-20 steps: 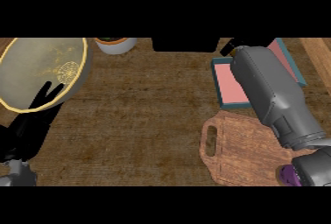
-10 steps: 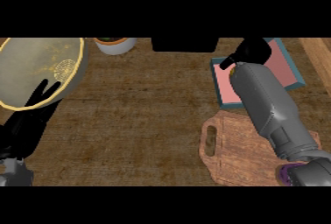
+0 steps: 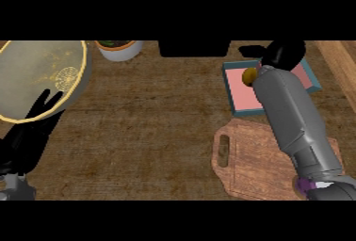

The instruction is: Pick the lemon from the cutting board and place it in the cardboard box

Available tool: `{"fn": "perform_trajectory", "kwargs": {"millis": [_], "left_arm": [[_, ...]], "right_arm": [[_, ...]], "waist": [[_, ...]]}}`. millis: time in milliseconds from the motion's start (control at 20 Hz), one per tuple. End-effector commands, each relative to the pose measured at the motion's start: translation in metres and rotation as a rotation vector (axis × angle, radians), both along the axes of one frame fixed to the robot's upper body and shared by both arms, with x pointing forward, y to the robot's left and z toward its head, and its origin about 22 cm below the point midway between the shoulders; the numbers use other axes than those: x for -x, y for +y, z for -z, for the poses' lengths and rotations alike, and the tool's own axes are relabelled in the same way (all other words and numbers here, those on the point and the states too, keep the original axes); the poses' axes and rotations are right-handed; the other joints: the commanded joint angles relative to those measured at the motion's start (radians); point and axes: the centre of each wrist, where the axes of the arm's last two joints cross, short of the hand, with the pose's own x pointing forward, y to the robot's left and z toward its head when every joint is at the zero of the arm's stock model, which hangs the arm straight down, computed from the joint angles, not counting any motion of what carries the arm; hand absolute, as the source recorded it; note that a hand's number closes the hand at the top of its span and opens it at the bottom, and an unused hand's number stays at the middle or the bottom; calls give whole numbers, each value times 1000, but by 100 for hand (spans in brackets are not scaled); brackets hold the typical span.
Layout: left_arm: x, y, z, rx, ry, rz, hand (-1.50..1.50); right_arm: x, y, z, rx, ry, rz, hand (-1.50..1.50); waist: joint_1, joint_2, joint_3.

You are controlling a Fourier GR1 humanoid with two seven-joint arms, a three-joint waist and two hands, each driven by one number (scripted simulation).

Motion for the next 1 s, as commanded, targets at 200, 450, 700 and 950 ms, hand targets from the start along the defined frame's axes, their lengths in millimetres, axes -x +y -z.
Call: {"fn": "perform_trajectory", "kwargs": {"millis": [200, 450, 700, 950], "left_arm": [[14, 8, -1, -7, 17, -30, 0], [16, 9, 8, -1, 18, -30, 0], [1, 11, 13, -1, 9, -10, 0], [2, 15, -5, -9, 9, -10, 0]], "right_arm": [[38, -29, 4, -128, -192, 106, -150], [88, -57, -14, -146, -230, 59, -150], [143, -80, -19, -140, -245, 17, -150], [170, -89, -22, -111, -195, 42, -150]], "waist": [[-22, -10, -1], [-20, -7, -1], [-12, -1, -1], [0, 1, -1]]}}
